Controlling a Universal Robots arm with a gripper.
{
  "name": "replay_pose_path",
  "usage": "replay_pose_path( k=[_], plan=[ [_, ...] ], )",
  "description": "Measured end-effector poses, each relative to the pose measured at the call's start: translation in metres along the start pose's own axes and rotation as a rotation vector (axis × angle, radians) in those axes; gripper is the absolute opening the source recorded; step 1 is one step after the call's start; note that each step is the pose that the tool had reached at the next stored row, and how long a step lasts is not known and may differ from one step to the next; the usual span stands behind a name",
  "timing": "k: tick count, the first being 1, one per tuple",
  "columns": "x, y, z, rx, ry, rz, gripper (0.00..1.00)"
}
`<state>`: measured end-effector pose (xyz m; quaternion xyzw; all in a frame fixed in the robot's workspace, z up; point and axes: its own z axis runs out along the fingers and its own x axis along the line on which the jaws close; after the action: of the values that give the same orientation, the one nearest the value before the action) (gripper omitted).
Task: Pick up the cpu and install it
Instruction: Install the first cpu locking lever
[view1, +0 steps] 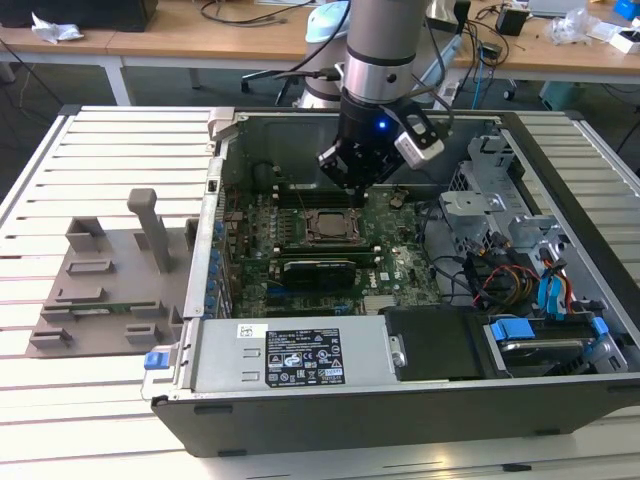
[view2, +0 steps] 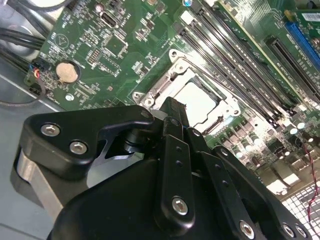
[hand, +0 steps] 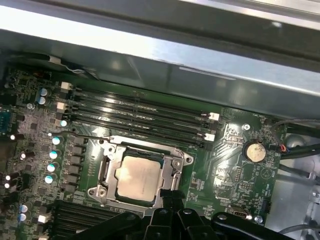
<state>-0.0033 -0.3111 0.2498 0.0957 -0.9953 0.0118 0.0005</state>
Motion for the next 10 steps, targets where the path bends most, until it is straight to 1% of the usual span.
replay_pose_path(
  k=[4, 10],
  plan=[
    [0.0080, 0.0016, -0.0001, 0.0006, -0.0022, 0.000, 0.11],
    [0.0134, 0.0026, -0.0001, 0.0005, -0.0026, 0.000, 0.11]
  ],
)
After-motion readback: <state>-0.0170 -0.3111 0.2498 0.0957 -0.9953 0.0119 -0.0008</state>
